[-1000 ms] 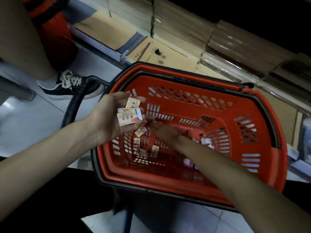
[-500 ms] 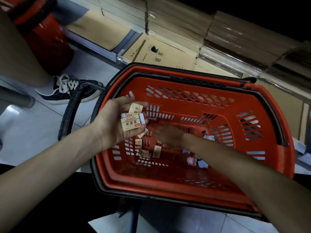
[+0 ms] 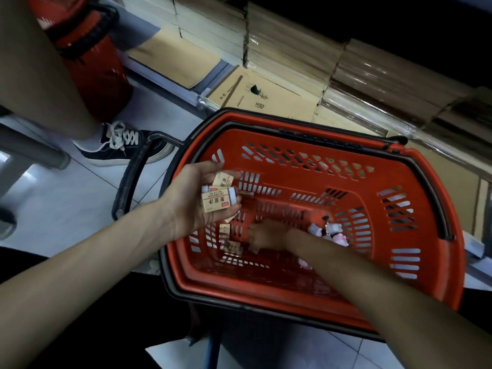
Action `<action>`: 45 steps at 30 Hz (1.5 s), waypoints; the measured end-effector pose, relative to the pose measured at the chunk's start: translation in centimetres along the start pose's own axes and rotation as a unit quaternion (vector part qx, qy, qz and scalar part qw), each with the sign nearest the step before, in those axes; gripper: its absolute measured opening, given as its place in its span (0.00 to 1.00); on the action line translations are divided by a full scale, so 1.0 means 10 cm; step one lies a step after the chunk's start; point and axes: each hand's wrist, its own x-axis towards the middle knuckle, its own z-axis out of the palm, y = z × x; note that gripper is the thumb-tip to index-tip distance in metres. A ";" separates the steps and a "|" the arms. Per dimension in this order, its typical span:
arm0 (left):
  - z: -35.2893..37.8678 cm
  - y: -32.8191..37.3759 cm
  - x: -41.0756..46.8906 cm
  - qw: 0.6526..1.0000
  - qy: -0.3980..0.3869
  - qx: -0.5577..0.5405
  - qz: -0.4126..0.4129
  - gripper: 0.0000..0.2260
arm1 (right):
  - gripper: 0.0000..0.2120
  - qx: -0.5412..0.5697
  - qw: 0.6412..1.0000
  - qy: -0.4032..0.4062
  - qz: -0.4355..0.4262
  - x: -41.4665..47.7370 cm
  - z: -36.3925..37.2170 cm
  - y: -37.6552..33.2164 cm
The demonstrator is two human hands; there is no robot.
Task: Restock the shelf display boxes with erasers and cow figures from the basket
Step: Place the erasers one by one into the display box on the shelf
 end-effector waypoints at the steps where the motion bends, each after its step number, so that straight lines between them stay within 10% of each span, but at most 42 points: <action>1: 0.00 -0.01 0.00 1.000 0.002 -0.004 -0.002 0.19 | 0.08 0.013 1.000 -0.017 0.017 -0.02 -0.04 0.00; 6: 0.06 0.02 0.02 0.999 0.012 -0.045 -0.003 0.18 | 0.18 -0.074 0.989 -0.082 0.103 -0.28 -0.40 0.14; 27: 1.26 0.13 -0.63 0.974 -0.167 0.076 0.130 0.19 | 0.20 0.178 0.882 0.289 0.327 -1.91 -3.22 0.11; 45: 3.00 0.42 -0.95 0.937 -0.167 0.105 0.288 0.04 | 0.10 0.345 0.557 0.626 0.424 -3.46 -3.66 0.36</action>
